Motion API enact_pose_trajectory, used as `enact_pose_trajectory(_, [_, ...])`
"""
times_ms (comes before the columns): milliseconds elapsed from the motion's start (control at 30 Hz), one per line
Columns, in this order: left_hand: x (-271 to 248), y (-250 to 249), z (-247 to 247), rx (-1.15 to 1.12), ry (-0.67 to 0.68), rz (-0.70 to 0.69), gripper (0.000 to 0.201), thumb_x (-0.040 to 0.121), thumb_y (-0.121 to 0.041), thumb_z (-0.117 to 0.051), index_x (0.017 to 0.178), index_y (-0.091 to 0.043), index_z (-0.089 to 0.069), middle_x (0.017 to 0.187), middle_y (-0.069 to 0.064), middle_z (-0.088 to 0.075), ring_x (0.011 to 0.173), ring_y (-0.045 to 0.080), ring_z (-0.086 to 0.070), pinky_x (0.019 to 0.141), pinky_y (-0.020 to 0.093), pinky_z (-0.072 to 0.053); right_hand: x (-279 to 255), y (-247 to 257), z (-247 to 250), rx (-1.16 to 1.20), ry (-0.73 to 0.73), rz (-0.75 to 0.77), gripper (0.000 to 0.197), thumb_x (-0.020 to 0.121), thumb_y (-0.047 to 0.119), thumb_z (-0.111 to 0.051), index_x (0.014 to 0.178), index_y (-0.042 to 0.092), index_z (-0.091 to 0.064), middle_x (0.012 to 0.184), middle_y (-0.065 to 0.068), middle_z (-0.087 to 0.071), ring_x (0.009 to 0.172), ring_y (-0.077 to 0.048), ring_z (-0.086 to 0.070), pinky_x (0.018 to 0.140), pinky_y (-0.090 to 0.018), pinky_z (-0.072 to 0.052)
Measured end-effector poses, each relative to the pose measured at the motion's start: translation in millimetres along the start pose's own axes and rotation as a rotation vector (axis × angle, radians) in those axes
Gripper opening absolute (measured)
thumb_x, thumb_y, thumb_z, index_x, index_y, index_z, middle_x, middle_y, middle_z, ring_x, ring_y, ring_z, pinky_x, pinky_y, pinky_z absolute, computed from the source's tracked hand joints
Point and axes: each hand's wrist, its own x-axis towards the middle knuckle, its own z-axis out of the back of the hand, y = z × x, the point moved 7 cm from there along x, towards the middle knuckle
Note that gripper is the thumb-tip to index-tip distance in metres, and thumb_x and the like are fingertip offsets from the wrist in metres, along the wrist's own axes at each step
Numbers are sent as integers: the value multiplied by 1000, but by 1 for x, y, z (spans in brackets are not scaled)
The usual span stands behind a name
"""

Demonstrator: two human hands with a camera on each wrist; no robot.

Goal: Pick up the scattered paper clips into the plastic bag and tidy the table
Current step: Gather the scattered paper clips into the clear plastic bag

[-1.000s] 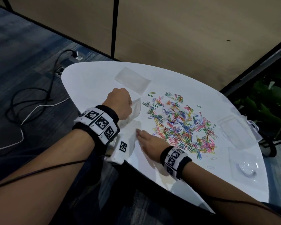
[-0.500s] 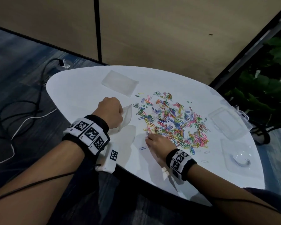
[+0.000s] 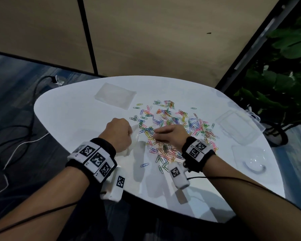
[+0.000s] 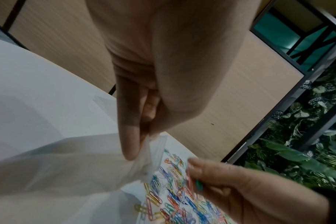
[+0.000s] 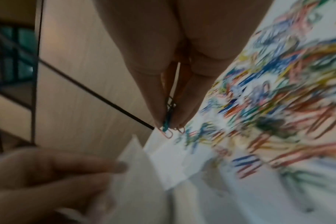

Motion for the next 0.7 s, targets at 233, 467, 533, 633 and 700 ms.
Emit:
enact_pose_trajectory(233, [1, -19, -10, -42, -31, -24, 23, 78, -7, -55, 61, -14, -69, 70, 9, -69, 75, 28, -70, 78, 36, -59, -15, 10, -45, 445, 75, -92, 21, 80, -9, -71, 101, -9, -69, 83, -15, -74, 71, -20, -73, 67, -20, -58])
enact_pose_trajectory(467, [0, -26, -12, -105, -111, -10, 20, 82, -10, -59, 91, -15, -77, 85, 13, -73, 87, 29, -71, 83, 37, -58, -18, -8, -57, 243, 34, -138, 19, 90, -2, -60, 107, -11, -63, 81, -10, -67, 59, -8, -67, 57, -16, -54])
enact_pose_trajectory(533, [0, -29, -13, -109, -120, -18, 20, 83, -11, -59, 91, -16, -77, 89, 13, -73, 89, 29, -70, 86, 36, -57, -16, -7, -59, 156, 47, -124, 16, 86, -10, -58, 99, -11, -68, 86, -21, -69, 68, -18, -64, 70, -25, -58])
enact_pose_trajectory(633, [-1, -31, -14, -96, -120, -34, 22, 85, -12, -59, 94, -17, -79, 93, 11, -73, 91, 29, -69, 84, 35, -57, -17, -4, -58, 36, 54, -72, 16, 79, -14, -60, 84, -7, -73, 81, -20, -70, 67, -25, -65, 73, -31, -59])
enact_pose_trajectory(700, [-2, -31, -13, -107, -125, -39, 21, 86, -12, -61, 96, -16, -78, 96, 10, -73, 94, 29, -69, 86, 35, -57, -17, -4, -54, -58, 44, -58, 9, 82, -5, -65, 82, -5, -75, 75, -18, -70, 61, -21, -65, 67, -29, -57])
